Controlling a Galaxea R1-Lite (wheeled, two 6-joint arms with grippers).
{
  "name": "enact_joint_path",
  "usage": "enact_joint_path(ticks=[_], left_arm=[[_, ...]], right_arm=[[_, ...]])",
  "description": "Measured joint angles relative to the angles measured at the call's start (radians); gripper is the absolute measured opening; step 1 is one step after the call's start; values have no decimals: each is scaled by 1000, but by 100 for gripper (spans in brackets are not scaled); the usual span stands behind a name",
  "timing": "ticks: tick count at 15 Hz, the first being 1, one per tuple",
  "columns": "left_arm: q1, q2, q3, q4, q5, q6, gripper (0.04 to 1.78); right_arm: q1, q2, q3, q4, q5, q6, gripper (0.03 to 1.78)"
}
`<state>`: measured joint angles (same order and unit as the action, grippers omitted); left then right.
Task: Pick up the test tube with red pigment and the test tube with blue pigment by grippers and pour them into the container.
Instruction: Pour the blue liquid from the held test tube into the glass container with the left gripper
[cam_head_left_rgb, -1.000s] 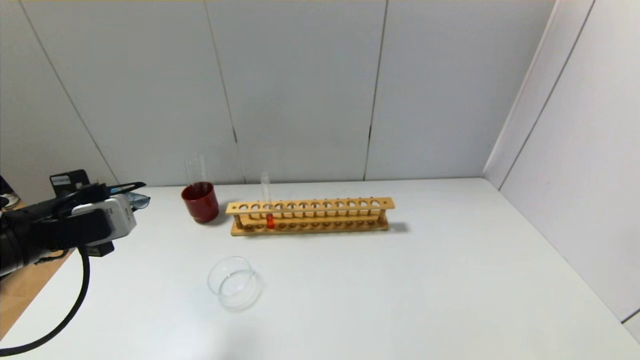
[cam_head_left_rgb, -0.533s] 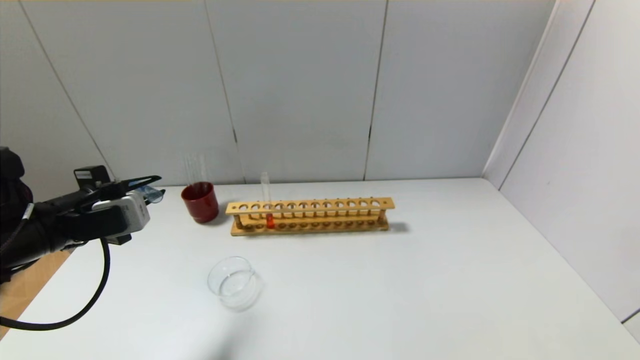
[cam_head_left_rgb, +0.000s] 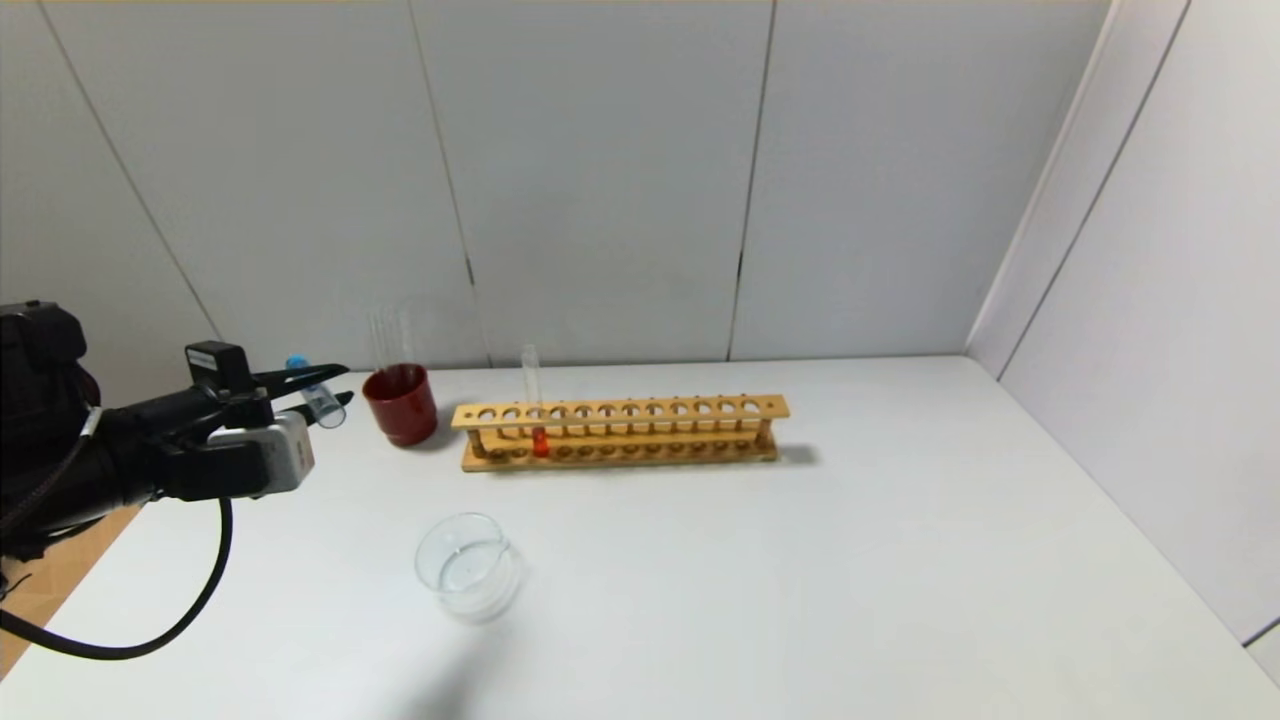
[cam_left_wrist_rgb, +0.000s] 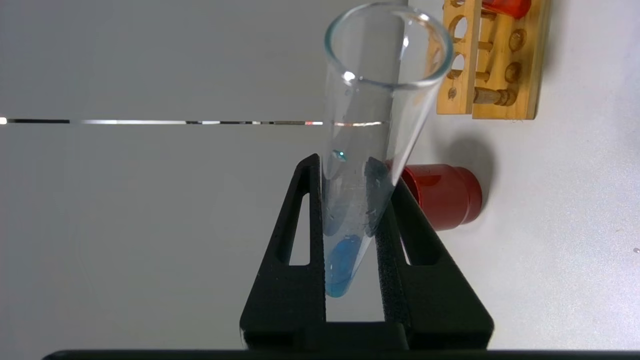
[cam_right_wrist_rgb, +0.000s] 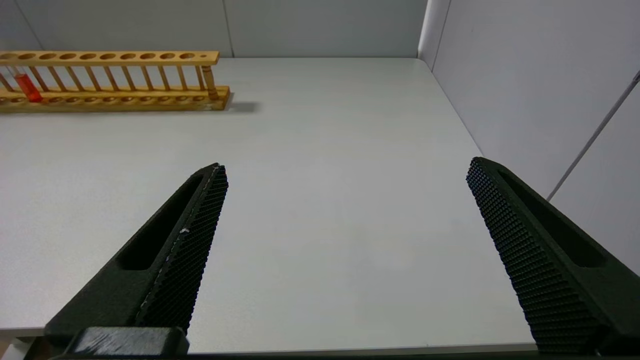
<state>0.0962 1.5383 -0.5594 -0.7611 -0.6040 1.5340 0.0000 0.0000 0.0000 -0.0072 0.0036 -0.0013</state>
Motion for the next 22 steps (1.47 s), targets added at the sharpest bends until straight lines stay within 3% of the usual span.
enact_joint_path(ticks=[7, 22], left_arm=[[27, 22, -8, -1, -48, 115, 34], [31, 44, -10, -1, -45, 172, 34]], right_arm=[[0, 0, 0, 0, 0, 0, 175], [0, 0, 0, 0, 0, 0, 175]])
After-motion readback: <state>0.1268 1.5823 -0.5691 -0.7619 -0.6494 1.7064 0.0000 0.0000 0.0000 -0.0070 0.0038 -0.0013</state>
